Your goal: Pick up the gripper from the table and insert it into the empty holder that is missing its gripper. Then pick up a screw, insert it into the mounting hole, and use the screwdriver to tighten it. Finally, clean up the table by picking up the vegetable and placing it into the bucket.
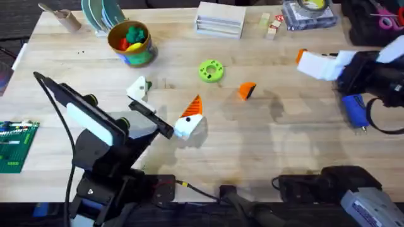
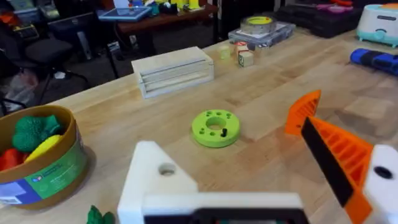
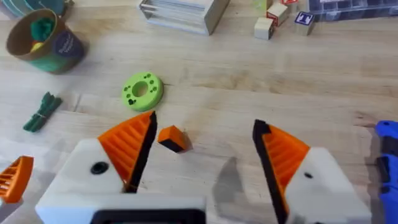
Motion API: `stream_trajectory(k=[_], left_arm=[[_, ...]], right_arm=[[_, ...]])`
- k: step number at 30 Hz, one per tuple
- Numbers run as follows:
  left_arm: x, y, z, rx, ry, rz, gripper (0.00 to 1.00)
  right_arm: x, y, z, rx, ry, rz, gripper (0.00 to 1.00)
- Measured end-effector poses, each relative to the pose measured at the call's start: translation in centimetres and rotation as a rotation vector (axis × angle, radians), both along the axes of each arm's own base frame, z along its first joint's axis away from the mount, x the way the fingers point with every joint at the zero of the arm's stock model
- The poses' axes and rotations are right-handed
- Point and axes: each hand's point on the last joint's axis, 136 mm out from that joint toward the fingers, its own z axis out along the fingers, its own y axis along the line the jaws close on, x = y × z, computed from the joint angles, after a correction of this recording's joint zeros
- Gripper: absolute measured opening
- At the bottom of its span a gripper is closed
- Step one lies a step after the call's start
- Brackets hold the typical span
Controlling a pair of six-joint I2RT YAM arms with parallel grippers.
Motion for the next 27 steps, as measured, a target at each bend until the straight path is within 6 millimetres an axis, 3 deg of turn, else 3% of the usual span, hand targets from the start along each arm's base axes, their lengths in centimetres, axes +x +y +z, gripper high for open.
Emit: stream_trajectory(k=[27], left_arm=[[-0.15, -0.21, 0.02, -0.001, 0.0, -0.015, 0.993]], right_arm=[[0.0, 0.0, 0.0, 0.0, 0.0, 0.0, 0.992]])
